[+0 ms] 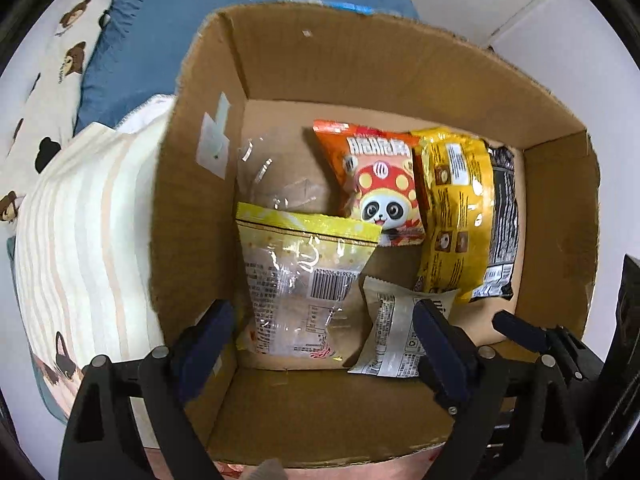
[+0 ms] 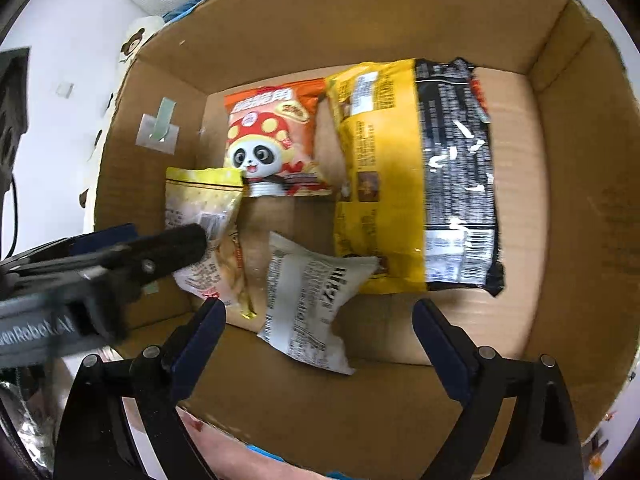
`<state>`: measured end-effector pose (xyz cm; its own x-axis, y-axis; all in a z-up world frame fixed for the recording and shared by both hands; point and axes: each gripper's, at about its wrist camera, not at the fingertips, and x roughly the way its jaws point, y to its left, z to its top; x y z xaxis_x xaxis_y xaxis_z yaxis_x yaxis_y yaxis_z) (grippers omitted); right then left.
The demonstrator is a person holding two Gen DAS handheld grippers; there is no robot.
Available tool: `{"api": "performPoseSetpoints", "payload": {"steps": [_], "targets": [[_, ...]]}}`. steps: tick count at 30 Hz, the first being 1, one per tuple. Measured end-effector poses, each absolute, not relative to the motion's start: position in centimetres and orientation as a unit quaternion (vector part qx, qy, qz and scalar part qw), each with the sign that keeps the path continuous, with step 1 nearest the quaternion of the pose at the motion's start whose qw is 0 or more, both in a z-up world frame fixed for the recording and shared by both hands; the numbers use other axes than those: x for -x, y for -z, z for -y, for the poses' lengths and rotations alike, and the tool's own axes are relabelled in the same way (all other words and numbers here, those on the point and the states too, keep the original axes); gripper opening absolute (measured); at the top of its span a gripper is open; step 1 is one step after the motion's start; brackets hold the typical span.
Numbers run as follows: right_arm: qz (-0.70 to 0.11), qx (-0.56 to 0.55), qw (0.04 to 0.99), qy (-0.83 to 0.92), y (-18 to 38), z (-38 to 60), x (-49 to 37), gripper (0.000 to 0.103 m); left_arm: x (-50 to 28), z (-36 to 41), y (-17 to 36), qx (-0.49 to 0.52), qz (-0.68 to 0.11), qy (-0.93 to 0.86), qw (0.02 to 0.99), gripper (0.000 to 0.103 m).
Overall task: Organize snacks
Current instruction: 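Lower both packets into the box front and open both tools, then grasp the brown cookie packet with left tool while right grasps red packet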
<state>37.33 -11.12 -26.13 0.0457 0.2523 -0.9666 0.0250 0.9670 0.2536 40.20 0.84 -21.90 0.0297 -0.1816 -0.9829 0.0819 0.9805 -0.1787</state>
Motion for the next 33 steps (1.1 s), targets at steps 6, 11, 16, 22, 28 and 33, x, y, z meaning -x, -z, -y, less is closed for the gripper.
{"api": "performPoseSetpoints", "payload": {"steps": [6,11,16,22,28,33], "targets": [[-0.669,-0.088,0.737,-0.043,24.6,13.7,-35.5,0.096,-38.8,-1.4,19.9,0.03,-0.662,0.081,0.745,0.092],[-0.642,-0.092,0.761,-0.024,22.3,15.5,-33.5,0.096,-37.0,-1.8,18.8,0.028,-0.636,0.079,0.767,0.092],[-0.613,-0.084,0.785,-0.018,19.4,16.7,-30.9,0.096,-34.6,-1.8,17.1,0.012,-0.606,0.075,0.792,0.092],[-0.577,-0.074,0.813,-0.022,16.5,15.5,-28.6,0.096,-30.9,-2.4,13.7,0.012,-0.563,0.077,0.823,0.092],[-0.536,-0.063,0.841,-0.032,12.3,14.5,-25.3,0.096,-27.3,-2.6,9.7,0.007,-0.523,0.081,0.848,0.092],[-0.512,-0.061,0.855,-0.046,9.4,13.9,-22.3,0.096,-24.6,-2.9,7.3,0.008,-0.502,0.088,0.86,0.092]]}}
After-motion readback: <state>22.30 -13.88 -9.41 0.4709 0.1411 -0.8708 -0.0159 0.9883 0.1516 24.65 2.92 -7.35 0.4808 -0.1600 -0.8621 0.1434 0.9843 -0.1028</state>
